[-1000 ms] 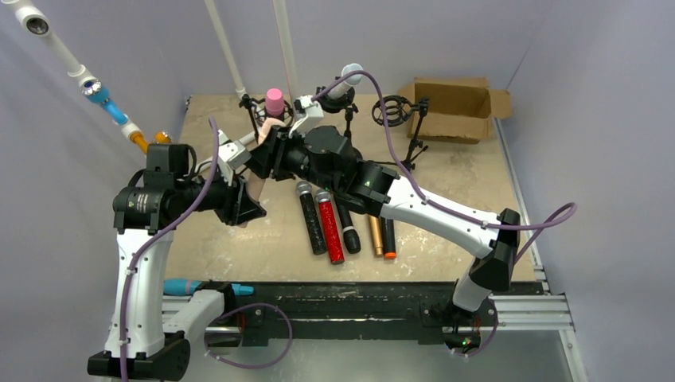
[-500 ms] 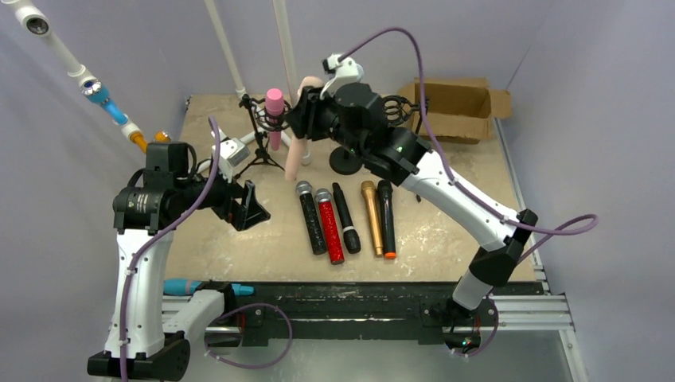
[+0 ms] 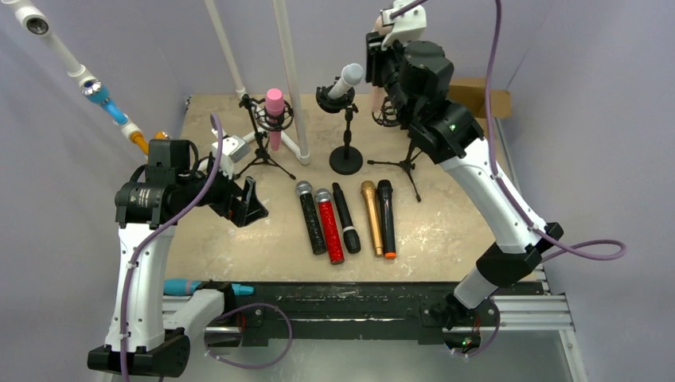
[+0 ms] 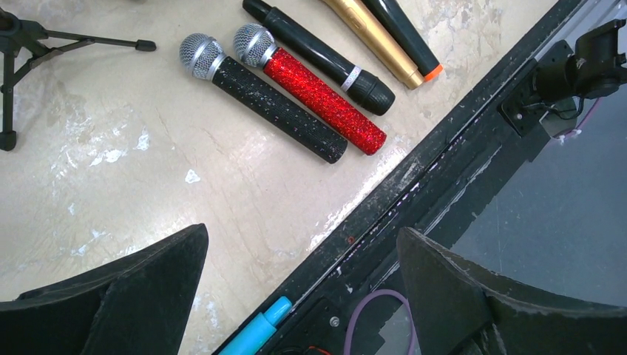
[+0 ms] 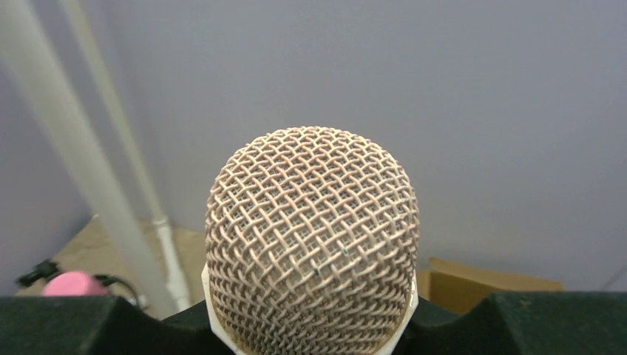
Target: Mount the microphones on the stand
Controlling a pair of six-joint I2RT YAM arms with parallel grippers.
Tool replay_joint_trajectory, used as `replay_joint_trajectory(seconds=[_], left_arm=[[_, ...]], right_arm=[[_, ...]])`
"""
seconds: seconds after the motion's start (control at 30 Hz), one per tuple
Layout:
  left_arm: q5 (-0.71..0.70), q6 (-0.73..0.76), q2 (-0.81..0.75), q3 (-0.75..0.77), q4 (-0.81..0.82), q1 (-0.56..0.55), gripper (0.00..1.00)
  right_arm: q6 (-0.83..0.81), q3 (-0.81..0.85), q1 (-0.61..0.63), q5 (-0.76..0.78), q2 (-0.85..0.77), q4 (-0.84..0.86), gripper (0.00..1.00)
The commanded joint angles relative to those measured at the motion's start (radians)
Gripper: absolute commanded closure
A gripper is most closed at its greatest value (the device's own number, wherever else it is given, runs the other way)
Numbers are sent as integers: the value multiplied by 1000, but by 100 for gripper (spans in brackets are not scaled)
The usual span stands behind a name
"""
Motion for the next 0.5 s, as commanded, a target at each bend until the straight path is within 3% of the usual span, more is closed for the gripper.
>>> replay_joint_trajectory(seconds=[0.0, 0.47], left_arm=[[-4, -4, -16, 16, 4, 1, 0], [-22, 30, -35, -9, -13, 2, 0]], right_arm=[[-104, 59, -84, 52, 1, 63, 100], [-98, -34, -161, -1, 76, 178, 100]])
